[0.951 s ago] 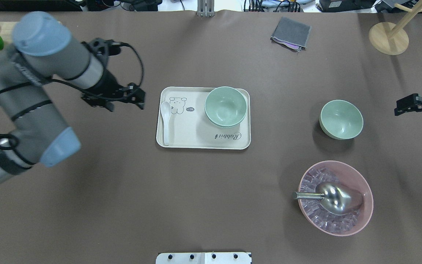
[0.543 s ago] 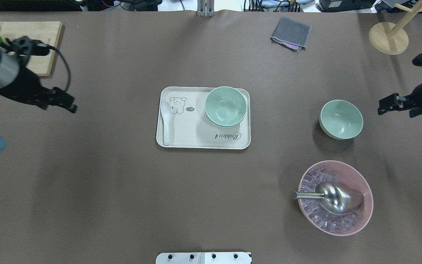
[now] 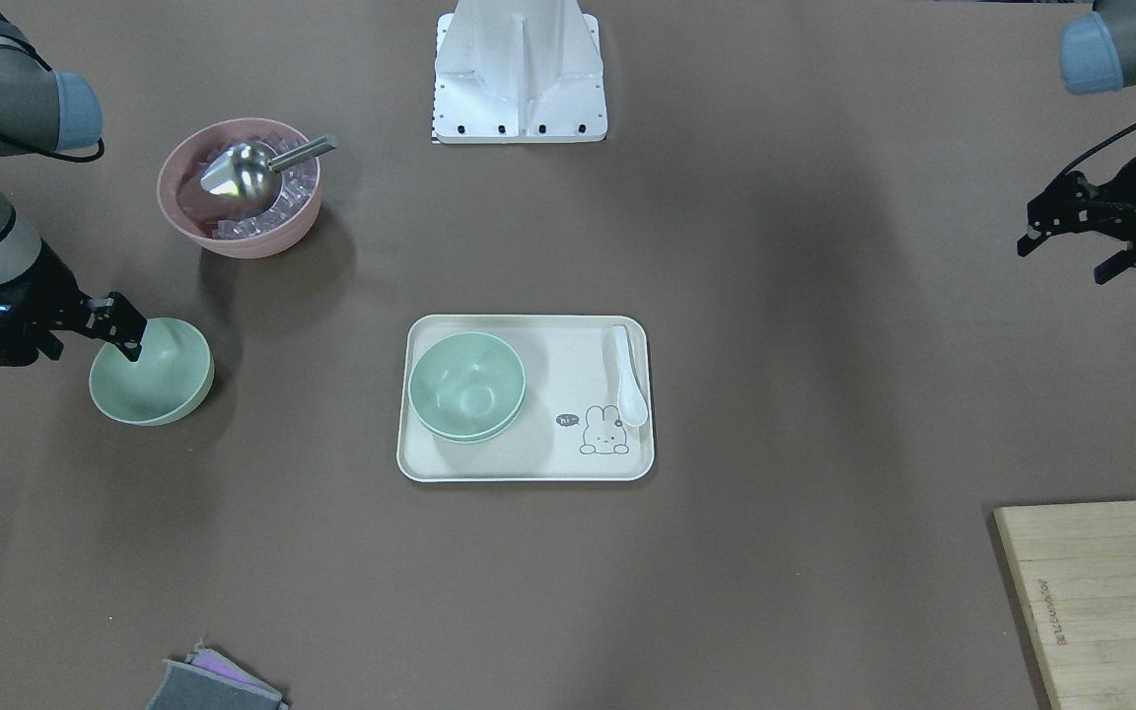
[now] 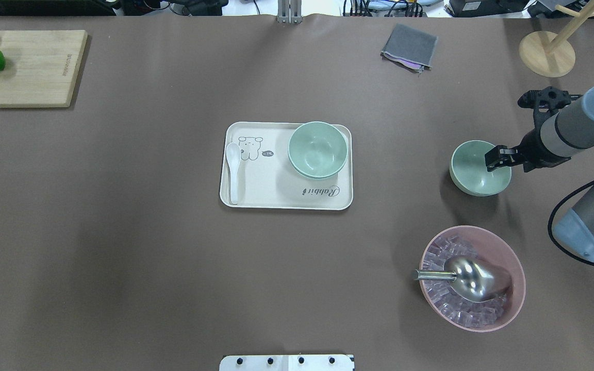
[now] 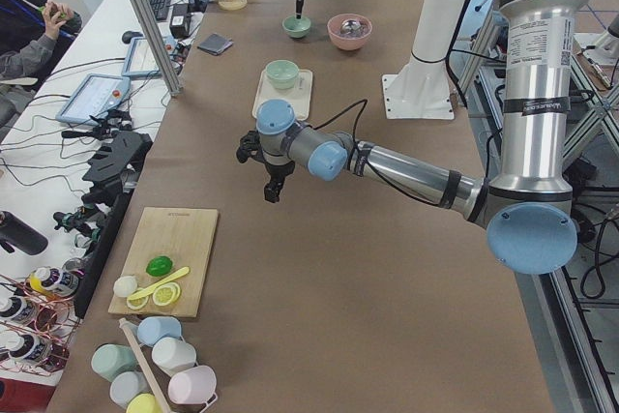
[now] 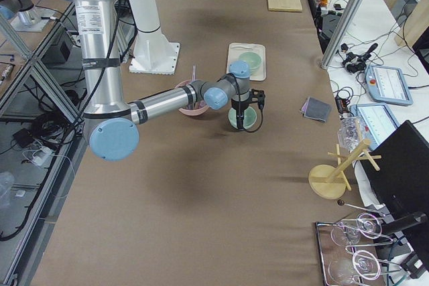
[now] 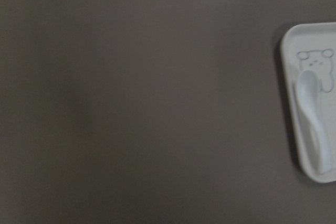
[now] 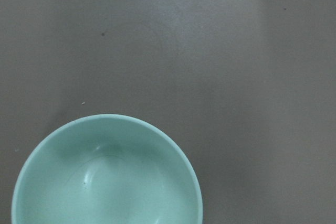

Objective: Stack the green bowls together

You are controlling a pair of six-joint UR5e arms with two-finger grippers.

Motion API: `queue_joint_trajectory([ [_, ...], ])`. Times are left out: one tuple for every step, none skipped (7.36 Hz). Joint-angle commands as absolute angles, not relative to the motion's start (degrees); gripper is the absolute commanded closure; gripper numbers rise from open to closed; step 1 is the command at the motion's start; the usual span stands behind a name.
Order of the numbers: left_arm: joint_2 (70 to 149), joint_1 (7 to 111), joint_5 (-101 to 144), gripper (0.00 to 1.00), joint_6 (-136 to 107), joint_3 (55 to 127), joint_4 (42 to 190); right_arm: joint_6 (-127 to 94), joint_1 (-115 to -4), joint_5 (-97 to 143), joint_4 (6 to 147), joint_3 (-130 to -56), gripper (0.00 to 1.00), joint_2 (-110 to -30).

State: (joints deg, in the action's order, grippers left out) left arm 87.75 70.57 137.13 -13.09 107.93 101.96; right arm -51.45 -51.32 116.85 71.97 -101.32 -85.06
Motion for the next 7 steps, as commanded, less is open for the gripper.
queue_joint_trajectory([
  [87.3,70.8,137.2,0.02,-12.6,107.9,102.0,-51.1,-50.6,116.1,72.0,-100.9,0.63,-85.9],
  [87.3,70.8,137.2,0.02,-12.6,107.9,102.0,-50.9,-50.7,116.2,71.9,-101.1,0.59,-86.7],
  [87.4,70.8,137.2,0.02,-12.6,107.9,102.0,-51.0,-50.7,116.1,72.0,-101.1,0.58,-87.1],
  [87.4,70.8,137.2,0.02,-12.6,108.0,102.0,-51.4,-50.6,116.1,71.4,-100.9,0.70,-87.1],
  [87.4,70.8,137.2,0.02,-12.6,108.0,102.0,-51.5,-50.7,116.1,71.3,-100.8,0.91,-87.1],
  [87.3,70.9,137.2,0.02,-12.6,108.1,102.0,-51.5,-50.6,116.1,71.3,-100.5,1.00,-87.2],
  [87.2,70.9,137.2,0.02,-12.6,108.2,102.0,-51.5,-50.7,116.2,71.2,-100.9,1.00,-87.1],
])
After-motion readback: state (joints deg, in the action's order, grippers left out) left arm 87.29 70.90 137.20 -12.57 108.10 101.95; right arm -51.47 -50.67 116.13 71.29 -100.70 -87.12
